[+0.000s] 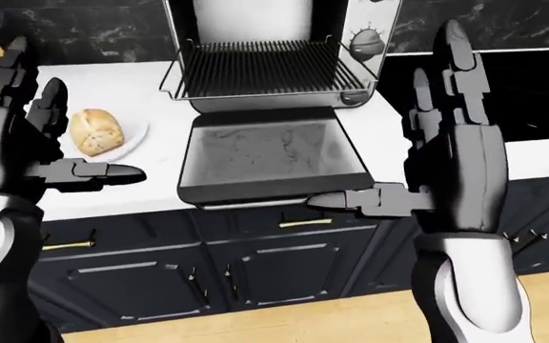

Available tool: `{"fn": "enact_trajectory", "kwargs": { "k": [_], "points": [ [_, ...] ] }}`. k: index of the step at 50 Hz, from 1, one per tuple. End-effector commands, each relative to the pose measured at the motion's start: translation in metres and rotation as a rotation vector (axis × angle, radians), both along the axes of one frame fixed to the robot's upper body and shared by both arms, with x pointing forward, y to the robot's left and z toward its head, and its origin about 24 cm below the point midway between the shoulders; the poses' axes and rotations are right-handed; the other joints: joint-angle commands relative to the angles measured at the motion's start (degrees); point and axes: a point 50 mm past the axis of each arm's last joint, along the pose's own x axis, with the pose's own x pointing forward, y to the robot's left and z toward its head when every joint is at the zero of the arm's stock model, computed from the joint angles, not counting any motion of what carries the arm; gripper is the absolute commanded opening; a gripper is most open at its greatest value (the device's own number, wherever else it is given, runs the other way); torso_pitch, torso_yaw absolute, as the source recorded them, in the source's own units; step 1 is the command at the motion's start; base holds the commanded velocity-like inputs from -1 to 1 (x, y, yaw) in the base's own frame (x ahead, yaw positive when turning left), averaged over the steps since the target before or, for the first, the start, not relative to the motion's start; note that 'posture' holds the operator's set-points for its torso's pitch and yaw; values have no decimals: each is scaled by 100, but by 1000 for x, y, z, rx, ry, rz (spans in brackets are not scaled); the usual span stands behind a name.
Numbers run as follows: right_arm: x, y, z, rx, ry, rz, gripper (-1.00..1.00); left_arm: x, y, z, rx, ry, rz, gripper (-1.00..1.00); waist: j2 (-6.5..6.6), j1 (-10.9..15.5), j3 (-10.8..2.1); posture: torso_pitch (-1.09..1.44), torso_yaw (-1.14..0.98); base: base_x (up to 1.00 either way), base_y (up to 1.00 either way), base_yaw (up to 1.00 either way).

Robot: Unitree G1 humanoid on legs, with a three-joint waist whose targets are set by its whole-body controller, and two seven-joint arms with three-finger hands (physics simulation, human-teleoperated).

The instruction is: Place the bread on the rack of the toaster oven.

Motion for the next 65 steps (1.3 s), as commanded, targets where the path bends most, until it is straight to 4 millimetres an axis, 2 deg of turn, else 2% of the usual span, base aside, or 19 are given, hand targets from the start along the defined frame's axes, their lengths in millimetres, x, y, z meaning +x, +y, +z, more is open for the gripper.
{"fn": "enact_trajectory", "kwargs": {
  "k": [1, 4, 8, 11, 12, 16, 17, 18, 24, 26, 28, 29, 30, 33, 35, 46, 51, 52, 65],
  "points": [
    [-3, -2, 6, 2, -42, -9, 100, -4, -1, 11, 21, -56, 0, 100, -12, 36, -231, 0, 0, 0, 13, 0],
    [-5, -2, 6, 16, -61, -6, 100, -6, 1, 13, 25, -62, 6, 100, -54, -54, -8, 0, 0, 0, 9, 0],
    [-6, -3, 6, 24, -68, -9, 100, -8, 3, 15, 26, -68, 17, 100, 105, -66, 97, 0, 0, 0, 0, 0],
    [-7, -3, 6, 11, -70, -16, 100, -10, 5, 13, 35, -65, 31, 100, 474, -130, 9, 0, 0, 0, 0, 0],
    [-7, -3, 6, 6, -70, -18, 100, -11, 5, 12, 31, -63, 30, 100, 358, -113, 48, 0, 0, 0, 0, 0],
    [-6, -3, 8, 1, -73, -18, 100, -13, 8, 12, 34, -61, 43, 100, 211, -42, -31, 0, 0, 0, 1, 0],
    [-6, -3, 7, 0, -71, -20, 100, -14, 8, 11, 35, -60, 43, 100, 254, -42, -160, 0, 0, 0, 15, 0],
    [-6, -3, 7, 0, -70, -19, 100, -14, 8, 11, 35, -60, 45, 100, 180, -17, -140, 0, 0, 0, 15, 0],
    [-9, -6, 6, 8, -78, -28, 100, -14, 8, 9, 34, -56, 44, 100, 118, -38, -132, 0, 0, 0, 34, 0],
    [-10, -6, 5, 11, -77, -29, 100, -13, 8, 8, 36, -55, 44, 100, 225, -48, -139, 0, 0, 0, 34, 0],
    [-10, -6, 6, 10, -80, -32, 100, -13, 8, 7, 35, -54, 46, 100, 460, -77, -95, 0, 0, 0, 34, 0],
    [-10, -5, 5, 12, -79, -31, 100, -13, 8, 7, 37, -52, 48, 100, 639, -82, -114, 0, 0, 0, 34, 0],
    [-10, -5, 5, 15, -80, -31, 100, -13, 8, 7, 36, -53, 48, 100, 694, -91, -190, 0, 0, 0, 33, 0],
    [-11, -7, 7, 34, -102, -24, 100, -14, 8, 7, 39, -53, 49, 100, 559, 28, 6, 0, 0, 0, 15, 0],
    [-13, -9, 8, 36, -107, -29, 100, -14, 8, 8, 38, -56, 49, 100, 486, -15, -58, 0, 0, 0, 0, 0],
    [-23, -18, 14, 26, -123, -65, 100, -13, 0, 10, 45, -84, -12, 100, 207, 48, 94, 0, 0, 0, 0, 0],
    [-27, -24, 18, 25, -136, -99, 100, -7, -4, 9, 65, -80, -22, 100, -178, 174, 82, 0, 0, 0, 0, 0],
    [-28, -25, 18, 28, -134, -104, 100, -6, -4, 9, 69, -80, -25, 100, -44, 154, 110, 0, 0, 0, 0, 0],
    [-31, -28, 14, 29, -134, -128, 100, -3, 10, 19, 181, -57, 85, 100, 105, 25, -11, 0, 0, 0, 0, 0]
  ]
}}
